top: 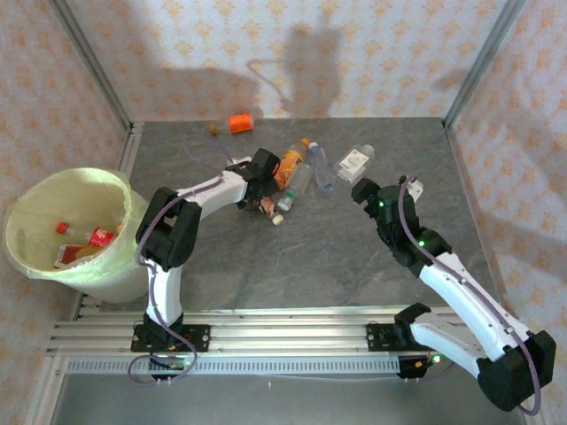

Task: Put the plastic bottles in the bin

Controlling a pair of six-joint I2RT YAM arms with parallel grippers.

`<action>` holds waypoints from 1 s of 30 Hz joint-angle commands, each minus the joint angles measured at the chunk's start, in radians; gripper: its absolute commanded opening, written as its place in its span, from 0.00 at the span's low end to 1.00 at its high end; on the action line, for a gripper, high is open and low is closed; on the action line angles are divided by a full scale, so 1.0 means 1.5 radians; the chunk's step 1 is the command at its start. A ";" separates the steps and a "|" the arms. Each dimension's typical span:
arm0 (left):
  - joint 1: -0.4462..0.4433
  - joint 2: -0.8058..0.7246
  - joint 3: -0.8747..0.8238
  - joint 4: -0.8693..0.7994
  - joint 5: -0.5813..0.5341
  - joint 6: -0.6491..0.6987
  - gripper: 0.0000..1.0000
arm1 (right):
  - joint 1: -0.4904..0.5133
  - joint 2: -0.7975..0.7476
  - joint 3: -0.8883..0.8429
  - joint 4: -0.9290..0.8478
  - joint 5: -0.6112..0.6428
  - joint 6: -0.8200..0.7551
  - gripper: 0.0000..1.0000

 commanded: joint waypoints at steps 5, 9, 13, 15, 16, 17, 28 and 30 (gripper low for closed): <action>0.009 0.018 -0.020 0.064 0.014 0.013 0.80 | -0.003 0.001 0.002 -0.025 -0.005 0.001 0.99; 0.009 0.032 -0.018 0.070 0.018 0.020 0.79 | -0.002 0.004 0.005 -0.032 -0.010 0.001 0.99; 0.009 0.038 -0.022 0.084 0.021 0.025 0.74 | -0.002 0.005 0.012 -0.044 -0.021 0.005 0.99; 0.009 0.036 -0.025 0.094 0.026 0.032 0.68 | -0.003 0.005 0.013 -0.049 -0.022 0.005 0.99; 0.009 0.035 -0.024 0.096 0.027 0.037 0.67 | -0.003 0.005 0.013 -0.050 -0.022 0.005 0.99; 0.009 0.032 -0.024 0.096 0.026 0.041 0.67 | -0.002 0.005 0.013 -0.049 -0.023 0.007 0.99; 0.009 -0.058 -0.071 0.103 0.021 0.070 0.56 | -0.003 0.017 0.032 -0.046 -0.034 0.000 0.99; 0.009 -0.101 -0.080 0.097 0.014 0.070 0.55 | -0.003 0.016 0.033 -0.039 -0.038 -0.001 0.99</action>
